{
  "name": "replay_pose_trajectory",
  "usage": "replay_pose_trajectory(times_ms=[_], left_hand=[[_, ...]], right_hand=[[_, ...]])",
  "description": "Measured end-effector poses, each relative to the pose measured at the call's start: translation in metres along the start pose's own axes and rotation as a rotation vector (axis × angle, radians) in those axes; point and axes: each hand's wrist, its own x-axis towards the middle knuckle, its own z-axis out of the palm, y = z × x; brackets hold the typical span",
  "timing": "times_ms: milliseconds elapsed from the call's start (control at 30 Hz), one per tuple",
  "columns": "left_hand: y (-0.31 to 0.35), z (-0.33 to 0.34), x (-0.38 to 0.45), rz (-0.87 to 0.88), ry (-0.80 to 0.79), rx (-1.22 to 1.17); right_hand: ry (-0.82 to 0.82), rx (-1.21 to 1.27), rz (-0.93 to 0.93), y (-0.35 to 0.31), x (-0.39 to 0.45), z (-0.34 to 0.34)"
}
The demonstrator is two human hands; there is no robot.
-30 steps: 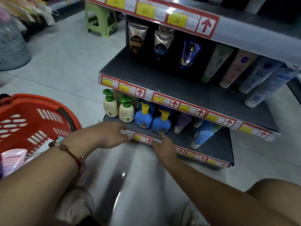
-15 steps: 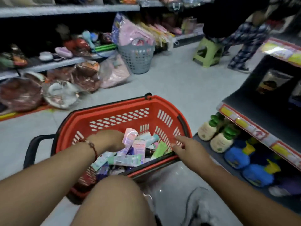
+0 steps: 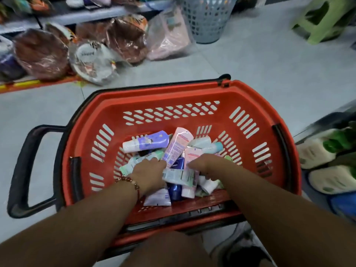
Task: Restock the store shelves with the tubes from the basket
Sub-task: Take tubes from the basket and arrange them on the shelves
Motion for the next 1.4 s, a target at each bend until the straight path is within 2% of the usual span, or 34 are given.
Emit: replay_pose_trajectory(times_ms=[67,200,300,500,633,733,900,1067,1233,1300,1400], left_hand=[[0.001,0.003,0.007,-0.006,0.022,0.004],[0.000,0.005,0.015,-0.026,0.045,0.019],[0.000,0.003,0.018,-0.025,0.032,0.028],[0.008,-0.002,0.012,-0.057,-0.064,-0.094],[0.008,-0.011,0.004,-0.070,-0.198,-0.279],[0.009,-0.026,-0.009,-0.088,-0.244,-0.496],[0.020,-0.056,-0.041,-0.083,-0.159,-0.889],[0.049,-0.101,-0.085,-0.004,-0.107,-1.017],[0.133,-0.163,-0.145,0.246,-0.047,-1.127],[0.180,-0.177,-0.171,0.338,-0.079,-1.170],[0.256,-0.179,-0.212,0.431,-0.211,-1.237]], right_hand=[[-0.023,0.064,0.064,-0.001,0.013,0.006],[0.089,0.138,0.096,0.006,0.044,0.013],[0.095,0.255,0.133,0.013,0.058,0.016],[0.161,0.343,0.153,0.015,0.058,0.006],[0.110,0.599,0.157,0.017,0.050,0.000],[0.138,0.717,0.072,0.014,0.025,-0.009],[0.321,0.982,-0.169,0.030,-0.040,-0.037],[0.261,1.330,-0.239,0.065,-0.124,-0.068],[0.280,1.693,-0.292,0.127,-0.230,-0.095],[0.310,1.786,-0.356,0.155,-0.268,-0.098],[0.337,1.928,-0.445,0.198,-0.316,-0.095]])
